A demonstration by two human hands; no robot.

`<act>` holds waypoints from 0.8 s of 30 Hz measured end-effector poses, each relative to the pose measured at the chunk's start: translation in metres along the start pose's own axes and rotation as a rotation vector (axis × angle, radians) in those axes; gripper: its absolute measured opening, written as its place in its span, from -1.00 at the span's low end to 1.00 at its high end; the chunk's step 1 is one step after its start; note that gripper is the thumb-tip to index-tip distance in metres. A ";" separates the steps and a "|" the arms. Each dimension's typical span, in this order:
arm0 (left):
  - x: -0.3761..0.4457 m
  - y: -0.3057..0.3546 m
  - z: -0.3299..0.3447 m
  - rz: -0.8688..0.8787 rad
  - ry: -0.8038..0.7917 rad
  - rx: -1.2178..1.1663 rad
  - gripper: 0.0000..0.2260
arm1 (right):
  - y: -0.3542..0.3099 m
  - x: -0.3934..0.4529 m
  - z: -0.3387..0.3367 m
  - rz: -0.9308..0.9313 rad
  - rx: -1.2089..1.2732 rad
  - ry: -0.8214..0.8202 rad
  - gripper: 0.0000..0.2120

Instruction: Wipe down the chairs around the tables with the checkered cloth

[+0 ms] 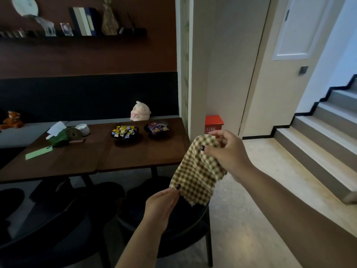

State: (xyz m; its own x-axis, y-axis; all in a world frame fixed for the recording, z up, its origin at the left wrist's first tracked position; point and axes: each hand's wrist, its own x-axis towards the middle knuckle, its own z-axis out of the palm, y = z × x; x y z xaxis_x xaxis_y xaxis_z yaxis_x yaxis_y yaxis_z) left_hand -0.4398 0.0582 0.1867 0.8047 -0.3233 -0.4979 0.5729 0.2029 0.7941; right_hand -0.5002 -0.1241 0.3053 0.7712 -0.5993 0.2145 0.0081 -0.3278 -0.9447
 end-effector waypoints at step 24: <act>-0.003 0.018 0.008 0.174 -0.049 -0.082 -0.87 | -0.077 -0.017 -0.002 -0.327 -0.188 -0.174 -0.75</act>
State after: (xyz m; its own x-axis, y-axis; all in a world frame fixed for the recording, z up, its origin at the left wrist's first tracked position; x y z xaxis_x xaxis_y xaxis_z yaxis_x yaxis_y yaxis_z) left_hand -0.4327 0.0558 0.2052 0.8855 -0.3206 -0.3363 0.4379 0.3339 0.8347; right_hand -0.5148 -0.0901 0.3750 0.8438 -0.3139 0.4354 0.1665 -0.6181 -0.7682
